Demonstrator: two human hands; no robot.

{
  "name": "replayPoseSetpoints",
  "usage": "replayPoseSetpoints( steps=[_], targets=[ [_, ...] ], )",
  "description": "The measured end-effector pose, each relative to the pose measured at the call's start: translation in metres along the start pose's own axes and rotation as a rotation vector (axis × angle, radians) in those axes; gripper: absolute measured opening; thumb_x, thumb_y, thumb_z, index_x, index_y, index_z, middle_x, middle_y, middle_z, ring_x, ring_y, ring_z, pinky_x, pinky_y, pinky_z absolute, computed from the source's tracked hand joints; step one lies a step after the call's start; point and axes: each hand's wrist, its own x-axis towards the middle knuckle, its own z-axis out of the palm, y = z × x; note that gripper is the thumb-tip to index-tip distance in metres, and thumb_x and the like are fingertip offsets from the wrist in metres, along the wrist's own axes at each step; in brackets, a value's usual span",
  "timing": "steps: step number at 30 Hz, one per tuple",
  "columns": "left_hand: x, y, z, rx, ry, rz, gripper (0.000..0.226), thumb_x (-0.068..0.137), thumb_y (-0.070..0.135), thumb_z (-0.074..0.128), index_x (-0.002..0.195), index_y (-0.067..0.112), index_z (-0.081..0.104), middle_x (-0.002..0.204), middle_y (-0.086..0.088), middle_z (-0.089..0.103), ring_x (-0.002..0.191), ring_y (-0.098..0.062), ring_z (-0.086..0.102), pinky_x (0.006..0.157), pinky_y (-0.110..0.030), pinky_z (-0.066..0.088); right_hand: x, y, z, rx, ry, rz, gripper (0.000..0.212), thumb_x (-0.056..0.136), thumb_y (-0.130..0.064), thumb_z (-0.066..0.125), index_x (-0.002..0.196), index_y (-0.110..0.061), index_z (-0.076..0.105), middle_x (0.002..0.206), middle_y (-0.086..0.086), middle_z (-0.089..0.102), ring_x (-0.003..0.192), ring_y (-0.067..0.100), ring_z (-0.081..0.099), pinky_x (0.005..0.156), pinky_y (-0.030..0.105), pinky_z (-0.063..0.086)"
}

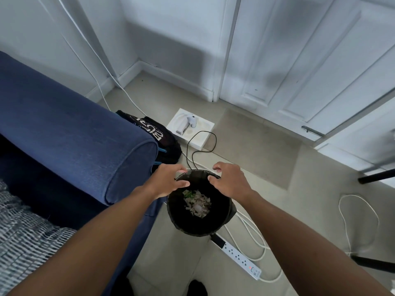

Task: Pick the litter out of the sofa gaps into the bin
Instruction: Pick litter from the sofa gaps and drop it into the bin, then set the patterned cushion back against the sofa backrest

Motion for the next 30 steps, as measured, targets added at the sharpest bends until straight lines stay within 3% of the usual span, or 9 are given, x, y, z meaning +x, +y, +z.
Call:
replayPoseSetpoints(
  steps=[5, 11, 19, 21, 24, 30],
  targets=[
    [-0.009, 0.008, -0.019, -0.002, 0.035, -0.001, 0.04, 0.081, 0.04, 0.08, 0.115, 0.024, 0.068, 0.113, -0.001, 0.072, 0.101, -0.021, 0.071, 0.091, -0.044, 0.057, -0.003, -0.017, -0.013, -0.012, -0.004, 0.001, 0.044, 0.085, -0.042, 0.068, 0.125, -0.022, 0.063, 0.12, 0.003, 0.067, 0.109, 0.026, 0.063, 0.092, 0.039, 0.052],
    [-0.022, 0.029, -0.071, 0.087, 0.158, 0.034, 0.048, 0.084, 0.041, 0.076, 0.127, 0.023, 0.064, 0.129, 0.0, 0.066, 0.121, -0.018, 0.058, 0.102, -0.034, 0.047, -0.002, -0.063, -0.043, -0.045, -0.001, -0.044, 0.049, 0.083, -0.043, 0.068, 0.127, -0.023, 0.062, 0.117, 0.005, 0.069, 0.106, 0.025, 0.065, 0.091, 0.037, 0.052],
    [-0.067, 0.034, -0.171, 0.13, 0.303, -0.004, 0.052, 0.087, 0.049, 0.07, 0.132, 0.025, 0.059, 0.135, 0.003, 0.061, 0.113, -0.02, 0.064, 0.1, -0.036, 0.045, 0.003, -0.17, -0.075, -0.128, 0.013, -0.177, 0.061, 0.083, -0.061, 0.053, 0.131, -0.024, 0.058, 0.124, 0.006, 0.067, 0.113, 0.028, 0.062, 0.094, 0.04, 0.051],
    [-0.081, 0.026, -0.194, 0.128, 0.338, -0.026, 0.051, 0.088, 0.052, 0.068, 0.132, 0.028, 0.058, 0.138, 0.004, 0.058, 0.12, -0.02, 0.06, 0.104, -0.038, 0.043, 0.005, -0.198, -0.078, -0.128, 0.025, -0.22, 0.065, 0.079, -0.066, 0.049, 0.13, -0.026, 0.058, 0.127, 0.005, 0.066, 0.113, 0.027, 0.062, 0.094, 0.041, 0.052],
    [-0.109, 0.007, -0.233, 0.129, 0.409, -0.062, 0.053, 0.088, 0.052, 0.067, 0.134, 0.028, 0.057, 0.143, 0.005, 0.056, 0.136, -0.018, 0.046, 0.111, -0.041, 0.039, 0.006, -0.246, -0.077, -0.175, 0.004, -0.287, 0.06, 0.084, -0.063, 0.05, 0.132, -0.027, 0.056, 0.128, 0.005, 0.064, 0.114, 0.028, 0.061, 0.093, 0.04, 0.05],
    [-0.177, -0.039, -0.294, 0.12, 0.55, -0.148, 0.055, 0.087, 0.05, 0.069, 0.134, 0.023, 0.059, 0.142, 0.004, 0.057, 0.138, -0.017, 0.045, 0.114, -0.036, 0.036, 0.007, -0.342, -0.055, -0.226, -0.041, -0.432, 0.055, 0.089, -0.058, 0.051, 0.132, -0.023, 0.055, 0.13, 0.002, 0.062, 0.113, 0.026, 0.06, 0.082, 0.034, 0.042]
  ],
)
